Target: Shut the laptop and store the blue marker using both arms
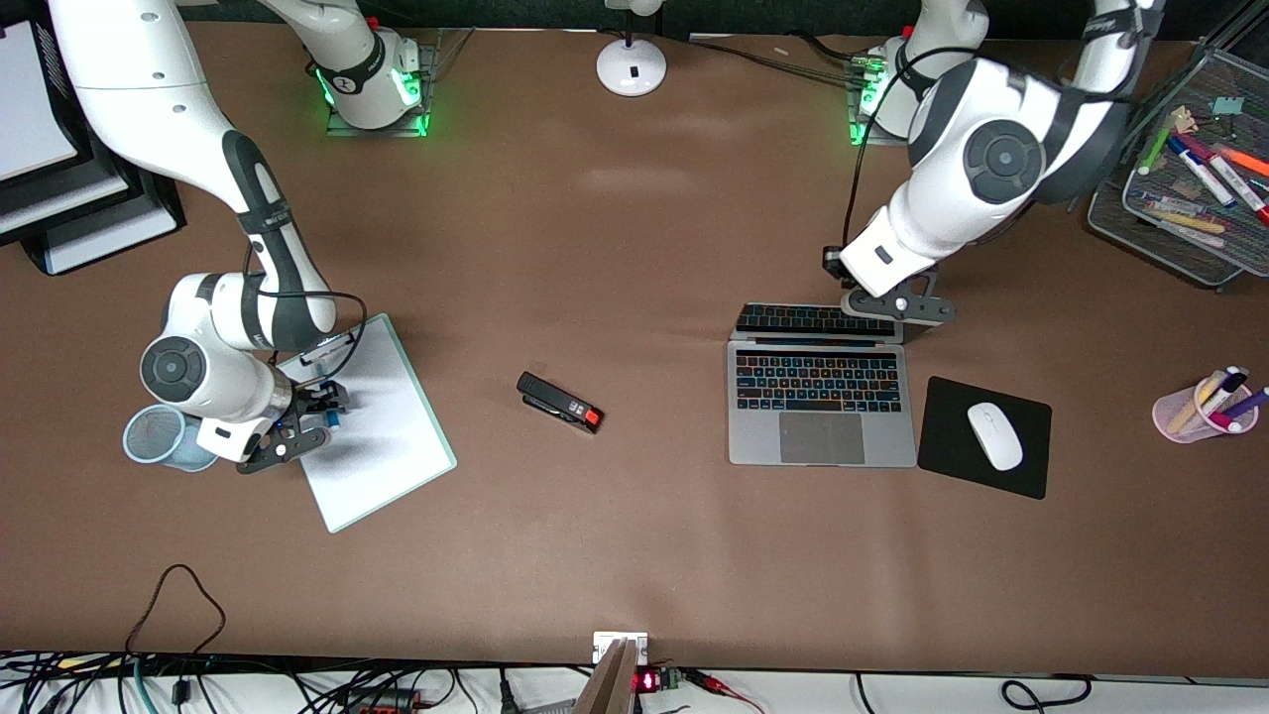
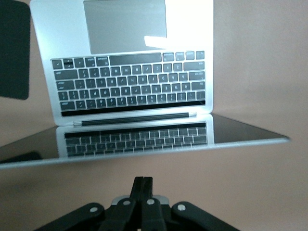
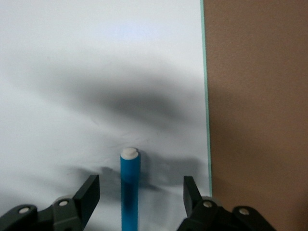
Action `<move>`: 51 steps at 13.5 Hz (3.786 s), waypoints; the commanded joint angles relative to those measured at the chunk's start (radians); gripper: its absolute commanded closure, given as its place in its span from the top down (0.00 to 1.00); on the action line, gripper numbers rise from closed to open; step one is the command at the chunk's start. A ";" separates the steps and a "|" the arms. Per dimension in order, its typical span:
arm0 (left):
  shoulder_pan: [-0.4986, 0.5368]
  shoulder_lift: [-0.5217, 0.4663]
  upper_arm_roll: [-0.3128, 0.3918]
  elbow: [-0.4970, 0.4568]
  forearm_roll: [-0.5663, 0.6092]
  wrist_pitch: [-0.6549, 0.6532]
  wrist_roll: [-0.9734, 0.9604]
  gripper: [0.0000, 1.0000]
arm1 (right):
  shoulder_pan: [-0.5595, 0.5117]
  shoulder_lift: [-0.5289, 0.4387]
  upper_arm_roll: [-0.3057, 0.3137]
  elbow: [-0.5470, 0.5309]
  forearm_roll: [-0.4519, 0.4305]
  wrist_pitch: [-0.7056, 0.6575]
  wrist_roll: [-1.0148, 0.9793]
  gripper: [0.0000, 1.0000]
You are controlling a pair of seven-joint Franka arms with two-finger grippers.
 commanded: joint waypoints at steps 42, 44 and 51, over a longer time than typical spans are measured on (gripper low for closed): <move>0.040 0.534 0.051 0.325 0.334 0.407 0.007 0.00 | -0.082 -0.199 -0.001 0.059 0.071 0.001 -0.420 0.05; 0.040 0.460 0.043 0.338 0.334 0.271 0.010 0.00 | -0.094 -0.210 0.002 0.085 0.077 0.001 -0.481 0.05; 0.052 0.265 0.038 0.470 0.316 -0.277 0.137 0.15 | -0.210 -0.209 0.002 0.099 0.444 -0.014 -1.134 0.05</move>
